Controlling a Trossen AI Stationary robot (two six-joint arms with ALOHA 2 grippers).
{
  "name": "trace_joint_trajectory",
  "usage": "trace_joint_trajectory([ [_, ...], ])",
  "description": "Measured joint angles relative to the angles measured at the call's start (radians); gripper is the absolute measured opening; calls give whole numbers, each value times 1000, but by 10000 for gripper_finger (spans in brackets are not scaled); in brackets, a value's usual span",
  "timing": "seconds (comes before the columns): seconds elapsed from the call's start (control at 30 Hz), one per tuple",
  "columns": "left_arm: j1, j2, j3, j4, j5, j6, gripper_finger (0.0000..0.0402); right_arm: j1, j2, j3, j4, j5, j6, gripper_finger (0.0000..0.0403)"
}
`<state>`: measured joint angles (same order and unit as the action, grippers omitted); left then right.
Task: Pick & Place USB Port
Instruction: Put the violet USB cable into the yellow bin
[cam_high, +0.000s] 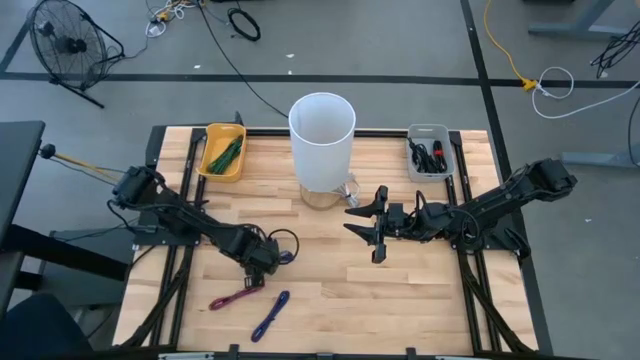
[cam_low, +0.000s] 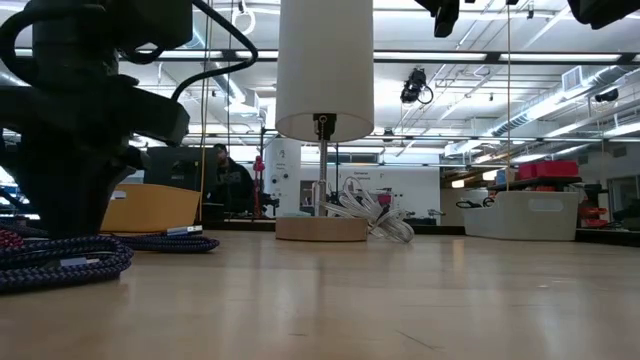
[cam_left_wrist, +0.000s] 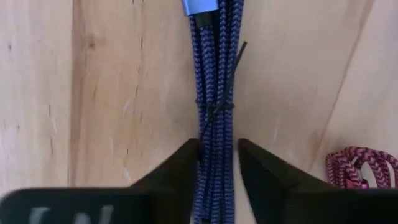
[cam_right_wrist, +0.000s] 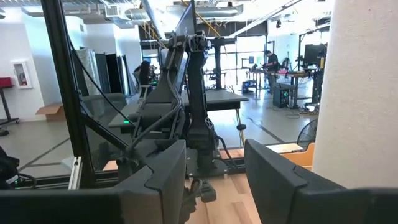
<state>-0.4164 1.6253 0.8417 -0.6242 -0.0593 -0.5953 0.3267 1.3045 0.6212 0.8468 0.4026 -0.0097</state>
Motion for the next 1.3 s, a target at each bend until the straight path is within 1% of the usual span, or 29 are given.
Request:
trace_joint_trajectory([
  [0.03,0,0,0,-1,0,-4,105,0,0,0,0,0,0,165],
  [0.13,0,-1,1,-2,-2,-16,33,0,0,0,-2,0,0,165],
  [0.17,0,-2,1,-2,-4,-22,21,0,0,0,-2,0,0,165],
  [0.3,-1,-2,4,-2,-12,-51,19,0,0,0,-2,0,0,165],
  [0.37,-1,-2,15,-28,-17,-61,14,0,0,0,-3,0,0,165],
  [0.57,-2,-45,80,-139,-97,-102,14,0,0,0,-3,0,0,165],
  [0.67,-3,-91,109,-184,-168,-127,14,0,0,0,-3,0,0,165],
  [0.77,-3,-175,126,-247,-268,-155,14,0,0,0,-9,0,0,165],
  [0.97,1,-402,126,-408,-454,-239,14,0,0,0,-20,0,-3,165],
  [1.03,12,-479,126,-484,-525,-299,14,0,0,0,-20,0,-3,165],
  [1.13,45,-590,126,-651,-646,-445,14,0,0,0,-19,0,-5,165],
  [1.2,76,-651,126,-753,-713,-511,14,0,0,0,-19,0,-6,165],
  [1.23,93,-679,126,-793,-737,-533,14,0,0,0,-18,0,-6,165],
  [1.3,130,-739,126,-821,-788,-545,14,0,0,0,-19,0,-6,165],
])
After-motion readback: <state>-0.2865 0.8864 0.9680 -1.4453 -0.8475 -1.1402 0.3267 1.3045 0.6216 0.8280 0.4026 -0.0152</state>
